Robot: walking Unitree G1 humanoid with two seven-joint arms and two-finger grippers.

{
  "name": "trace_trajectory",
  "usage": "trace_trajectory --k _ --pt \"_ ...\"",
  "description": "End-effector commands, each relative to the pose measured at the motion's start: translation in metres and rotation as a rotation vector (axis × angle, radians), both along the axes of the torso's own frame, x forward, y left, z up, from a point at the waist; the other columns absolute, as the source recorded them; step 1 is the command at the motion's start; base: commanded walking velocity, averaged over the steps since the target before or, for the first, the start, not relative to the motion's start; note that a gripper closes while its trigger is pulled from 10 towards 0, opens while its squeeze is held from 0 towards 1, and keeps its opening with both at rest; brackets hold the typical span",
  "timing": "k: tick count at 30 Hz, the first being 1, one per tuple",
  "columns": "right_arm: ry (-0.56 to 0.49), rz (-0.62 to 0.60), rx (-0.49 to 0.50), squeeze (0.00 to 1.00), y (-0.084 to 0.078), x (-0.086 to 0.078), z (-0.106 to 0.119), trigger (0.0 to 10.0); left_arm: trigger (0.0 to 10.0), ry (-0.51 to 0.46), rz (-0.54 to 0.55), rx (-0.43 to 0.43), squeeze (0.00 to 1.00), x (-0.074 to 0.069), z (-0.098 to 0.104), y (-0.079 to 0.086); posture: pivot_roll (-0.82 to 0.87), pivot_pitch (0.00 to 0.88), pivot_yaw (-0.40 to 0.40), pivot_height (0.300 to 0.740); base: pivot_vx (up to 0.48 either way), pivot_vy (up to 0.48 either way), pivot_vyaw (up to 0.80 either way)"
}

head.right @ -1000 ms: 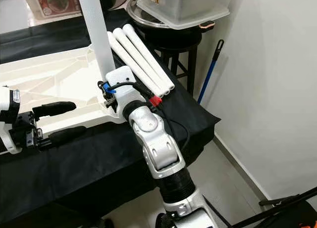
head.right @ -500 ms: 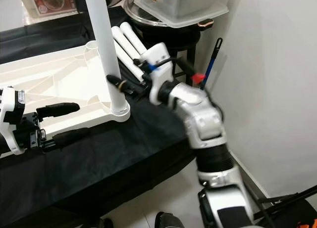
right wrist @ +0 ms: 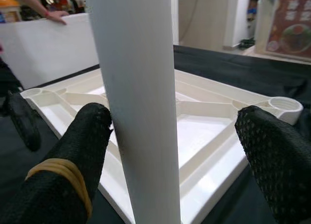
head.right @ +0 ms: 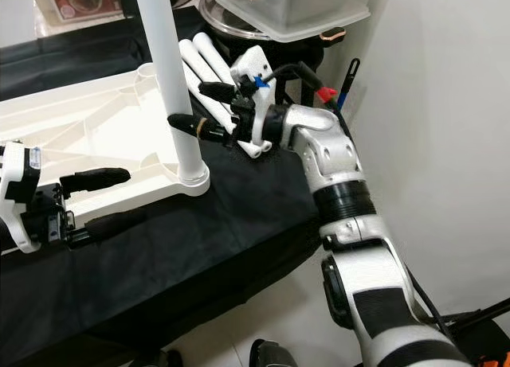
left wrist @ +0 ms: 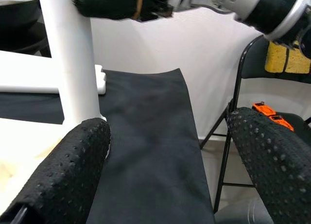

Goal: Building children table

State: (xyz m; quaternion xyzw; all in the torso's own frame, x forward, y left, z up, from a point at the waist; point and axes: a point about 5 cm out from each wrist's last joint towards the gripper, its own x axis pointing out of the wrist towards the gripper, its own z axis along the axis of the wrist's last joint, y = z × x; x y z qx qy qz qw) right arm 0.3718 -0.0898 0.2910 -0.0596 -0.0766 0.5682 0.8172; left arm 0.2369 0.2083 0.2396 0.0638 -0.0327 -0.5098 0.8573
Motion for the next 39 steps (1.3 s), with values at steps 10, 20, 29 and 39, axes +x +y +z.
trace_trajectory --k 10,20,29,39 --pt "0.002 0.161 -0.083 0.0 0.011 0.002 -0.003 0.0 10.0 -0.005 -0.004 0.026 0.0 -0.007 0.006 0.001 0.04 0.236 -0.06 0.74 0.0 0.0 0.0" --pt "-0.061 0.127 -0.151 0.0 0.005 0.007 -0.002 0.0 10.0 -0.004 -0.001 0.028 0.0 -0.008 0.004 -0.001 0.03 0.229 -0.069 0.74 0.0 0.0 0.0" --pt "-0.137 -0.067 -0.115 0.0 0.036 -0.007 -0.011 0.0 10.0 -0.011 0.0 0.023 0.0 -0.007 0.004 -0.001 0.01 0.22 -0.075 0.74 0.0 0.0 0.0" --pt "0.069 -0.5 -0.051 0.0 0.073 -0.032 -0.063 0.0 10.0 -0.01 -0.003 0.022 0.0 -0.006 0.003 -0.002 0.01 0.217 -0.071 0.74 0.0 0.0 0.0"
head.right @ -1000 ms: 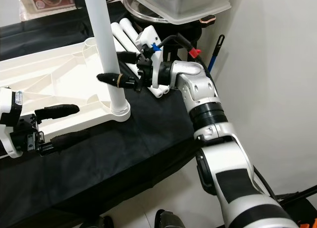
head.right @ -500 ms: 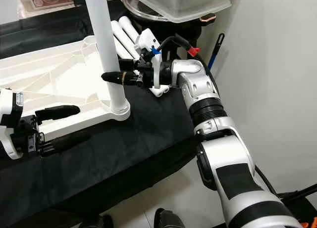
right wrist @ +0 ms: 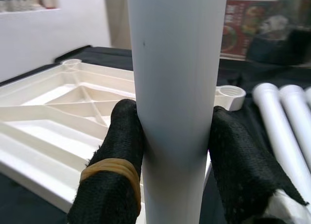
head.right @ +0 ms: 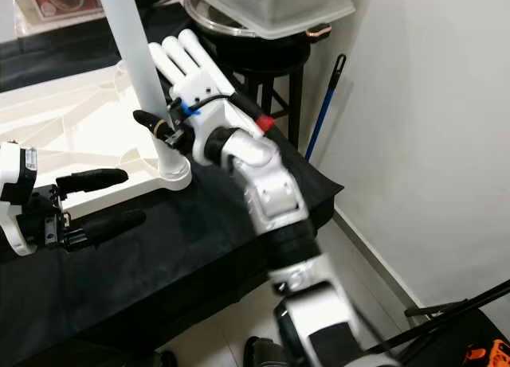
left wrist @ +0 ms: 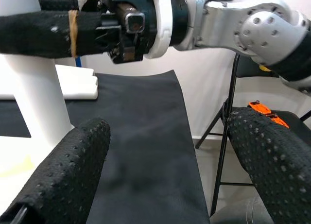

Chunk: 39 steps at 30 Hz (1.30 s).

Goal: Building children table

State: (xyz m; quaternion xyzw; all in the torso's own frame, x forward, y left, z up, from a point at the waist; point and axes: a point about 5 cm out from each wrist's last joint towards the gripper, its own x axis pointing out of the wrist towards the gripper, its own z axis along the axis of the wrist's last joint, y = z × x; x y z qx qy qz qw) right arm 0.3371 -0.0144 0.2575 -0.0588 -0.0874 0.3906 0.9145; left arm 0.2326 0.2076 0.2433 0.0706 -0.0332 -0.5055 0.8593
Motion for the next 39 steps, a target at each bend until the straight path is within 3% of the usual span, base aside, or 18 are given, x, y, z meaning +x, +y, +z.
trace_trajectory --k 1,15,16,17,18,22,25,26,28,33,35,36,39 --pt "0.113 -0.096 -0.081 0.0 -0.003 0.003 -0.03 0.0 10.0 -0.001 -0.012 0.012 0.0 -0.002 -0.001 -0.001 0.01 0.217 -0.071 0.74 0.0 0.0 0.0" --pt "0.142 -0.258 -0.062 0.0 -0.002 -0.011 -0.037 0.0 10.0 -0.005 -0.008 0.013 0.0 -0.002 0.001 0.001 0.01 0.214 -0.072 0.74 0.0 0.0 0.0" --pt "0.132 -0.246 -0.042 0.0 -0.006 -0.011 -0.032 10.0 10.0 -0.005 -0.01 0.01 0.0 -0.002 0.001 0.001 0.01 0.213 -0.071 0.74 0.0 0.0 0.0" --pt "0.126 -0.227 -0.049 0.0 -0.01 -0.011 -0.028 10.0 10.0 -0.006 -0.011 0.011 0.0 -0.002 0.001 0.001 0.01 0.213 -0.071 0.74 0.0 0.0 0.0" --pt "0.149 -0.191 -0.001 1.0 -0.014 -0.011 -0.024 10.0 10.0 -0.007 -0.014 0.012 0.0 -0.001 0.001 0.0 0.01 0.212 -0.069 0.74 0.0 0.0 0.0" --pt "0.167 -0.142 0.034 1.0 -0.019 -0.011 -0.018 10.0 10.0 -0.009 -0.016 0.014 0.0 -0.001 0.002 0.0 0.01 0.213 -0.069 0.74 0.0 0.0 0.0" --pt "0.144 0.008 0.041 1.0 -0.033 -0.007 -0.004 10.0 10.0 -0.011 -0.012 0.016 0.0 -0.001 0.003 0.001 0.01 0.215 -0.07 0.74 0.0 0.0 0.0" --pt "0.144 0.008 0.041 1.0 -0.033 -0.007 -0.004 10.0 10.0 -0.011 -0.012 0.016 0.0 -0.001 0.003 0.001 0.01 0.215 -0.07 0.74 0.0 0.0 0.0" --pt "0.102 0.14 -0.005 1.0 -0.04 -0.007 0.004 10.0 10.0 -0.012 -0.006 0.02 0.0 -0.002 0.004 0.002 0.01 0.218 -0.071 0.74 0.0 0.0 0.0" --pt "0.063 0.348 -0.042 0.98 -0.038 -0.01 0.009 10.0 10.0 -0.014 0.008 0.021 0.0 -0.002 0.004 0.003 0.02 0.222 -0.069 0.74 0.0 0.0 0.0" --pt "0.063 0.348 -0.042 0.98 -0.038 -0.01 0.009 10.0 10.0 -0.014 0.008 0.021 0.0 -0.002 0.004 0.003 0.02 0.222 -0.069 0.74 0.0 0.0 0.0" --pt "0.067 0.409 -0.057 0.0 -0.038 -0.006 0.008 10.0 10.0 -0.018 0.017 0.019 0.0 -0.002 0.005 0.004 0.03 0.226 -0.069 0.74 0.0 0.0 0.0" --pt "0.076 0.488 -0.082 0.0 -0.035 0.011 0.009 10.0 10.0 -0.026 0.059 0.032 0.0 -0.001 0.008 0.009 0.04 0.238 -0.069 0.74 0.0 0.0 0.0"
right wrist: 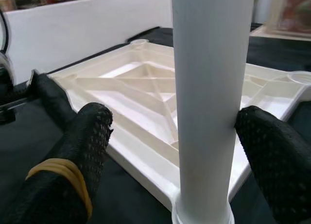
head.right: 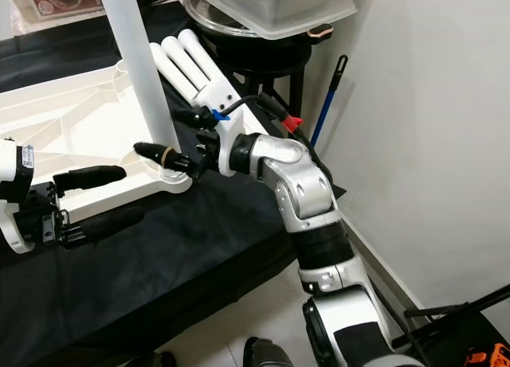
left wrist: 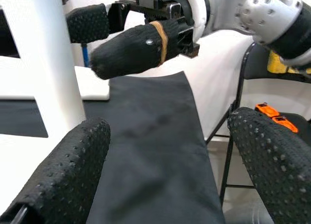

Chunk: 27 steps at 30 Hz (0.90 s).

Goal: Building children table

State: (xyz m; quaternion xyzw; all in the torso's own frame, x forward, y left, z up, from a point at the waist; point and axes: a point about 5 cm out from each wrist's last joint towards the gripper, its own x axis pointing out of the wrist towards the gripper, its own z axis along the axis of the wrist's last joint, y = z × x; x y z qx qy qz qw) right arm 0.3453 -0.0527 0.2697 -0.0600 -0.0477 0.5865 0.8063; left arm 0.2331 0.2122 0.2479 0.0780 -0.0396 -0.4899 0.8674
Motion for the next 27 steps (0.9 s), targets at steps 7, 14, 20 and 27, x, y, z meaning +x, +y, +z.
trace_trajectory --k 7,14,20,27 --pt "-0.047 0.043 -0.018 0.0 0.011 0.016 0.008 10.0 10.0 -0.015 0.09 0.046 0.0 -0.003 0.008 0.019 0.05 0.253 -0.07 0.74 0.0 0.0 0.0" --pt "-0.071 0.09 -0.035 0.0 0.008 0.019 0.014 10.0 10.0 -0.015 0.131 0.053 0.0 -0.006 0.01 0.032 0.06 0.258 -0.071 0.74 0.0 0.0 0.0" --pt "-0.089 0.111 -0.05 0.0 -0.002 0.026 0.017 0.9 10.0 -0.014 0.164 0.059 0.0 -0.009 0.011 0.041 0.05 0.26 -0.072 0.74 0.0 0.0 0.0" --pt "-0.124 0.047 -0.034 0.0 -0.004 0.034 0.021 0.0 10.0 -0.016 0.166 0.057 0.0 -0.01 0.01 0.041 0.05 0.252 -0.076 0.74 0.0 0.0 0.0"
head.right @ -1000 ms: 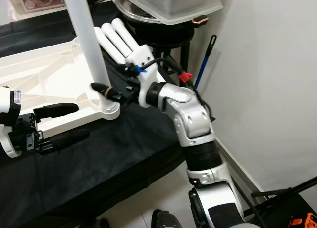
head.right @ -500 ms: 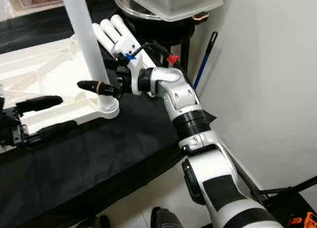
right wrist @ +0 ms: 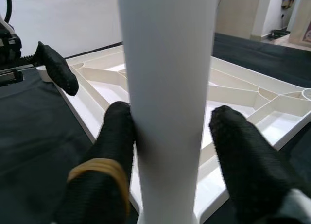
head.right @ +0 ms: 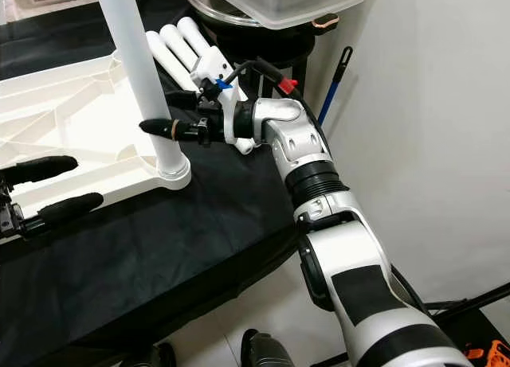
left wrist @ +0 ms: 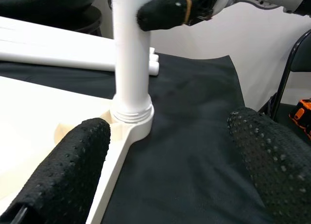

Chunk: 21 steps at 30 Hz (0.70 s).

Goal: Building children table

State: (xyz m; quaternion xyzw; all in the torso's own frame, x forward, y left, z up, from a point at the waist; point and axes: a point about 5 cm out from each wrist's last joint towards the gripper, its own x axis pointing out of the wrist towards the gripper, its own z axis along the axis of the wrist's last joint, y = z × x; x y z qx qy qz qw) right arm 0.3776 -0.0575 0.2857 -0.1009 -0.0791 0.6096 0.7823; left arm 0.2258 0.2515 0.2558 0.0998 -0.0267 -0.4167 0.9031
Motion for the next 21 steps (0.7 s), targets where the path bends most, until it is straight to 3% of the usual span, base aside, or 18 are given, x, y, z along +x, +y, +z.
trace_trajectory --k 1,10,12,14,16,17,19,21 --pt "-0.027 -0.017 0.002 0.0 0.001 0.001 0.005 0.0 10.0 -0.007 0.0 0.018 0.0 -0.003 0.002 0.001 0.05 0.252 -0.076 0.74 0.0 0.0 0.0" --pt "-0.067 -0.17 0.015 0.0 0.008 0.006 -0.004 0.0 10.0 -0.014 -0.008 0.015 0.0 -0.001 0.002 -0.001 0.05 0.237 -0.079 0.74 0.0 0.0 0.0" --pt "-0.09 -0.264 -0.001 0.0 0.016 0.003 -0.011 0.0 10.0 -0.017 -0.011 0.012 0.0 0.0 0.001 -0.002 0.04 0.234 -0.077 0.74 0.0 0.0 0.0" --pt "-0.09 -0.264 -0.001 0.0 0.016 0.003 -0.011 0.0 10.0 -0.017 -0.011 0.012 0.0 0.0 0.001 -0.002 0.04 0.234 -0.077 0.74 0.0 0.0 0.0" --pt "-0.077 -0.479 -0.035 0.0 0.024 -0.002 -0.029 0.0 10.0 -0.019 -0.017 0.006 0.0 0.001 0.0 -0.004 0.03 0.23 -0.08 0.74 0.0 0.0 0.0" --pt "-0.077 -0.479 -0.035 0.0 0.024 -0.002 -0.029 0.0 10.0 -0.019 -0.017 0.006 0.0 0.001 0.0 -0.004 0.03 0.23 -0.08 0.74 0.0 0.0 0.0" --pt "-0.055 -0.65 -0.031 0.0 0.032 -0.014 -0.045 0.0 10.0 -0.022 -0.022 -0.001 0.0 0.002 -0.001 -0.006 0.03 0.226 -0.085 0.74 0.0 0.0 0.0" --pt "-0.084 -0.723 0.001 0.0 0.04 -0.024 -0.049 0.0 10.0 -0.023 -0.026 -0.004 0.0 0.002 -0.002 -0.007 0.03 0.224 -0.085 0.74 0.0 0.0 0.0"
